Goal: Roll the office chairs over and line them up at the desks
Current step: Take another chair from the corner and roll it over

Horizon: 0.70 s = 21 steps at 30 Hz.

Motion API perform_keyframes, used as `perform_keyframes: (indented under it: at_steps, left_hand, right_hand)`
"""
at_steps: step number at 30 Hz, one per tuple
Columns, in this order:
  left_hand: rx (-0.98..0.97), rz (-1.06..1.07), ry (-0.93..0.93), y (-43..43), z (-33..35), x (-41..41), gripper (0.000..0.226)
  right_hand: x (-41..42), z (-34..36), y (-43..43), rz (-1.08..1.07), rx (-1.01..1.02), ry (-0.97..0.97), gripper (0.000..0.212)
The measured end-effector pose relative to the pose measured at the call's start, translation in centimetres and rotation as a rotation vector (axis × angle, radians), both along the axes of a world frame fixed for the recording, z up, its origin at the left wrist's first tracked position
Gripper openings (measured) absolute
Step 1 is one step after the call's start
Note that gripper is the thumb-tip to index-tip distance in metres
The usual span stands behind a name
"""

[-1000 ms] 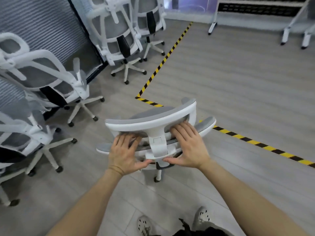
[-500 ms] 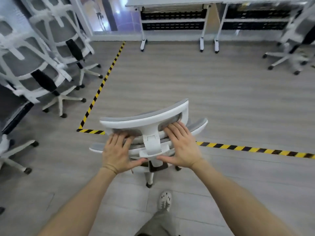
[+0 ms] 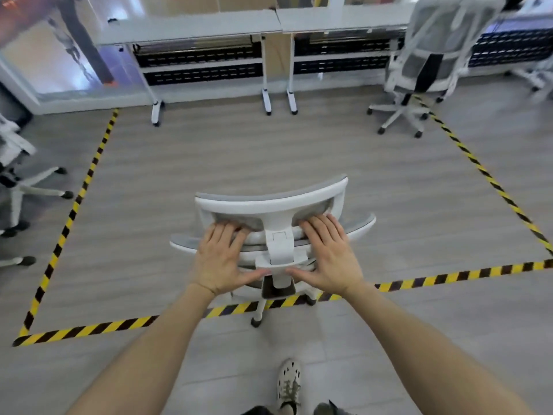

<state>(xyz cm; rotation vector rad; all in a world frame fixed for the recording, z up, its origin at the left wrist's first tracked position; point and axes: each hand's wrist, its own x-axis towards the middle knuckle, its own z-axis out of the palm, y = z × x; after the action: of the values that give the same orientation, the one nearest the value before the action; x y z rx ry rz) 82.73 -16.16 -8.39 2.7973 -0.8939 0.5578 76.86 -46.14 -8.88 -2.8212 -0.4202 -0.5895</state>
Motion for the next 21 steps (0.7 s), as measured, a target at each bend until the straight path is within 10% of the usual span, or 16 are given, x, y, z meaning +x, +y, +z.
perform_keyframes:
  at_steps: [21]
  left_hand:
    - [0.033,0.16,0.07,-43.0,1.5,41.5,0.104]
  right_hand:
    - [45.8,2.2,-42.7,0.062,-0.136,0.251,0.121]
